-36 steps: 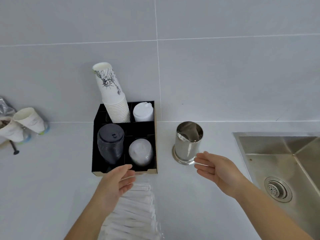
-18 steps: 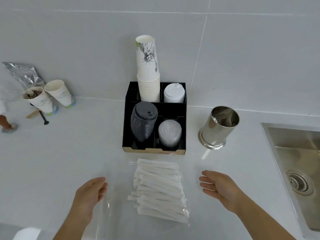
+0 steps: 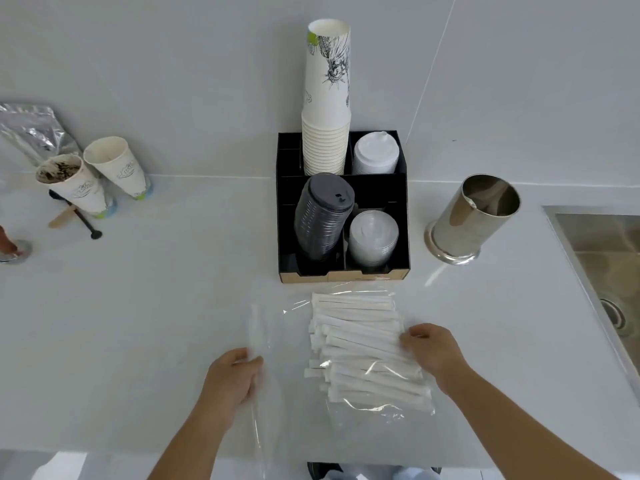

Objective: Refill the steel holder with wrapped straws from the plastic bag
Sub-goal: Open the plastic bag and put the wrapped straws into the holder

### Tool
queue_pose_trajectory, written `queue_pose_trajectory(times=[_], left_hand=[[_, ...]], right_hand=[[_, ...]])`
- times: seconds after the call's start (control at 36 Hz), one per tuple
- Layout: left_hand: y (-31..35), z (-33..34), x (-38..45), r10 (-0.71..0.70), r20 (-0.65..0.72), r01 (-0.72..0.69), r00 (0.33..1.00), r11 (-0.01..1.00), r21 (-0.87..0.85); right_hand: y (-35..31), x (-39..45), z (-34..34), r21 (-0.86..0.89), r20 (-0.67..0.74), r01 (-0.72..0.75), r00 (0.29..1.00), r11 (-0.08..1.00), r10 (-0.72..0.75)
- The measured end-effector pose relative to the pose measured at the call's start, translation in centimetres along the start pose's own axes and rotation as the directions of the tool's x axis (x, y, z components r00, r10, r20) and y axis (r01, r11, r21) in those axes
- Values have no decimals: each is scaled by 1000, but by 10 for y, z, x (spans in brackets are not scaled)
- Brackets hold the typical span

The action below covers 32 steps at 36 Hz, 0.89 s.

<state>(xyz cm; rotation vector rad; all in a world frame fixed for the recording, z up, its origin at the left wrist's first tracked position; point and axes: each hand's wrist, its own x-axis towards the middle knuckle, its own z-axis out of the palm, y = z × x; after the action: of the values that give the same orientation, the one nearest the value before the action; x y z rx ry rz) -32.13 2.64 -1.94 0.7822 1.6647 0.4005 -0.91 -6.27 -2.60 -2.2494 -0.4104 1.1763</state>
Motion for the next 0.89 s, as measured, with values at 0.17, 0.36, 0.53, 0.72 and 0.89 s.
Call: queue_pose_trajectory(times=[0.17,0.36,0.53,0.72,0.89], left_hand=[[-6,-3,7,-9,32,7,999,999,37],[-7,3,-2,65,37,-68,997,994,88],[-4,23,-20,74,90,-77,993,997,23],[4,70,-45,104,116,-103,988,995,-12],[9,119,-57,112,178,-126,978,990,68]], right_hand=[[0,1,6,-117,-51,2,999,993,-8],[10,-8,-8,-19,-17,125,992,992,-125],[30,-15,-31,89,6,158,987,983,-159],[53,-11,-80,160,-30,159,987,974,-156],[74,-2,-130,208,-85,171,984,963,-157]])
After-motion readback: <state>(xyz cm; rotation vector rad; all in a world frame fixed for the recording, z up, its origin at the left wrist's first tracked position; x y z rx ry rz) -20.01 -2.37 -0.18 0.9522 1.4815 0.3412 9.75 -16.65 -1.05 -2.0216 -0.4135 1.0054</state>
